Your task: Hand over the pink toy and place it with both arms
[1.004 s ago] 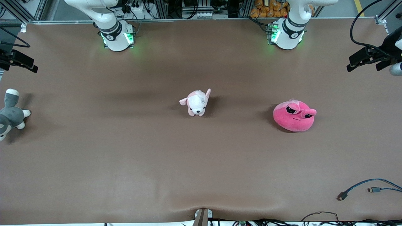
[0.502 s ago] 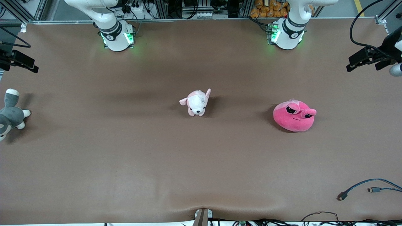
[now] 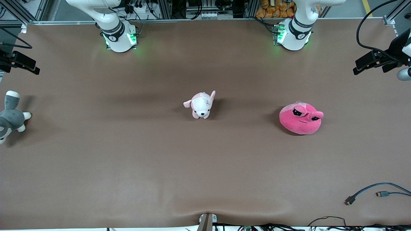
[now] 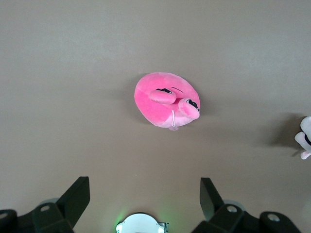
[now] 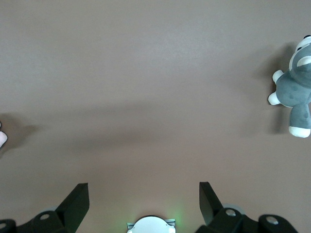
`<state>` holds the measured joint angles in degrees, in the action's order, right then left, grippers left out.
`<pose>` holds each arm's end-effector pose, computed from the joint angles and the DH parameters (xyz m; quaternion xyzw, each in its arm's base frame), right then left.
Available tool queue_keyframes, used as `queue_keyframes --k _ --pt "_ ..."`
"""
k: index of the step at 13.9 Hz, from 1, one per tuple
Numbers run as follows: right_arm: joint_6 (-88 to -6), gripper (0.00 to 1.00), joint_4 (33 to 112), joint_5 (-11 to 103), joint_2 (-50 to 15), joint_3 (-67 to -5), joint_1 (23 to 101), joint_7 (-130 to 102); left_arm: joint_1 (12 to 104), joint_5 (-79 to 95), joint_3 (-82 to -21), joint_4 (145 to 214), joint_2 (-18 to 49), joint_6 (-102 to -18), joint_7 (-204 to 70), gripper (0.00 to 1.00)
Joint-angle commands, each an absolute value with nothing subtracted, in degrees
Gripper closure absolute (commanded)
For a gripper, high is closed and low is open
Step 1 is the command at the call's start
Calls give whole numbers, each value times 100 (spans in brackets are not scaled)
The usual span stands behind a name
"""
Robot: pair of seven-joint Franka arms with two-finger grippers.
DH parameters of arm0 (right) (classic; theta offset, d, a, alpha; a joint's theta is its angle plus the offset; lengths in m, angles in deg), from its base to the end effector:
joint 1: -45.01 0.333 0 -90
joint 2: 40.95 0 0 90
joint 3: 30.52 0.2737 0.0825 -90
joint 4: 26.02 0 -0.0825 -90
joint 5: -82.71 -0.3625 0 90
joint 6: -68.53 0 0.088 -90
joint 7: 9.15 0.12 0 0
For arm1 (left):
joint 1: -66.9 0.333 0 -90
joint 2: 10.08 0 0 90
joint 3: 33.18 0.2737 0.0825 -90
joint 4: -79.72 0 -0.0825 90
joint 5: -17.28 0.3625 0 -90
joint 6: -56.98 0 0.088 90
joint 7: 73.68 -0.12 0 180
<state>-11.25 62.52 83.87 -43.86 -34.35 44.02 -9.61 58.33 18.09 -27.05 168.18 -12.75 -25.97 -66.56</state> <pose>0.4969 -0.0455 0.5920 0.9979 -0.0391 -0.0514 0.0060 0.5068 -0.0185 0.5948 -0.9988 -0.0414 0.0244 0.0066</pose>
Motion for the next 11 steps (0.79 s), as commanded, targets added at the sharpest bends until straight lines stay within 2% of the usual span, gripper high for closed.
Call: queue_keyframes --k 1,7,11 --pt "-1145 0 6248 8394 -4412 -3421 4404 -880 5890 1799 -2703 16734 -1236 -2537 -6577 0" --pt "-1136 0 6248 8394 -4412 -3412 4404 -880 6092 1764 -2686 16707 -1245 -2546 -6604 0" --pt "-1136 0 6248 8394 -4412 -3412 4404 -880 6075 1781 -2686 16778 -886 -2599 -6586 0"
